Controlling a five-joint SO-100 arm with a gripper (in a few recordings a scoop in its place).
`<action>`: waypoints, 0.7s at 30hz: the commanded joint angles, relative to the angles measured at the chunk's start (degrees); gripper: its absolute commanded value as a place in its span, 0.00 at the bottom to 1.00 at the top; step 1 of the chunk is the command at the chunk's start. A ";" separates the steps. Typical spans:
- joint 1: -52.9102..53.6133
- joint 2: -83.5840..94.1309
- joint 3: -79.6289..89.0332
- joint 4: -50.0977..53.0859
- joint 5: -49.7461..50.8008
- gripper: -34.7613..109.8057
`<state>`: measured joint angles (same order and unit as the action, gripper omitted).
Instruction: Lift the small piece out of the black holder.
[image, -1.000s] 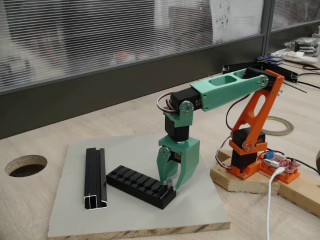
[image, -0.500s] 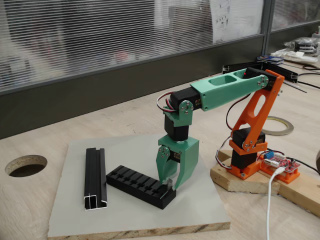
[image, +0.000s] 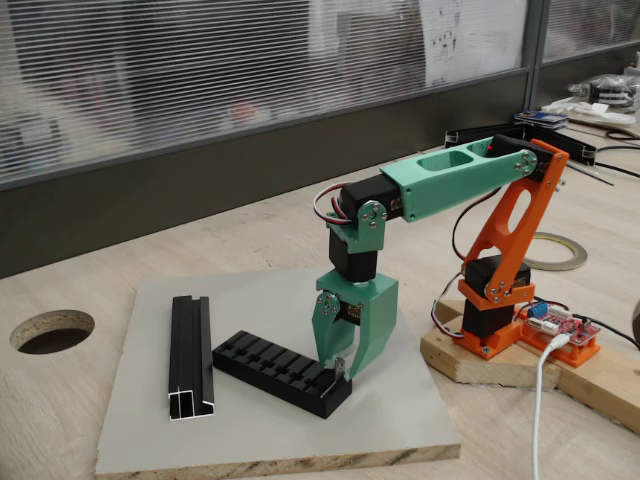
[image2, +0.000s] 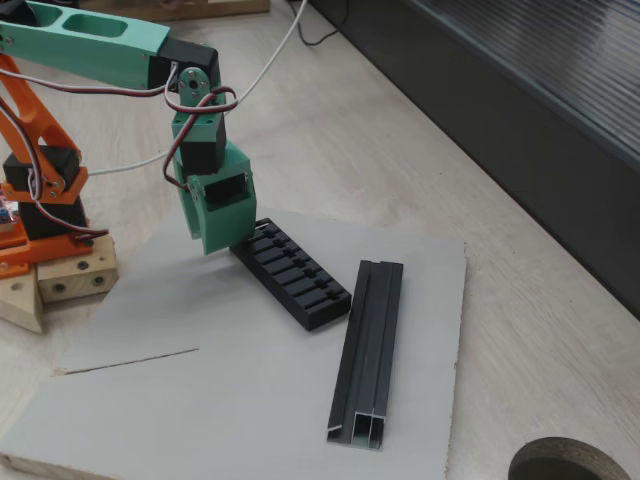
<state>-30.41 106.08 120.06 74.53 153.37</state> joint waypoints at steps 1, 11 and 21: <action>-0.53 4.31 -0.35 -0.09 0.44 0.41; -0.44 5.98 0.62 -0.09 0.44 0.30; -0.44 5.10 0.62 -0.09 0.35 0.30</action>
<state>-30.06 110.21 120.32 74.53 153.46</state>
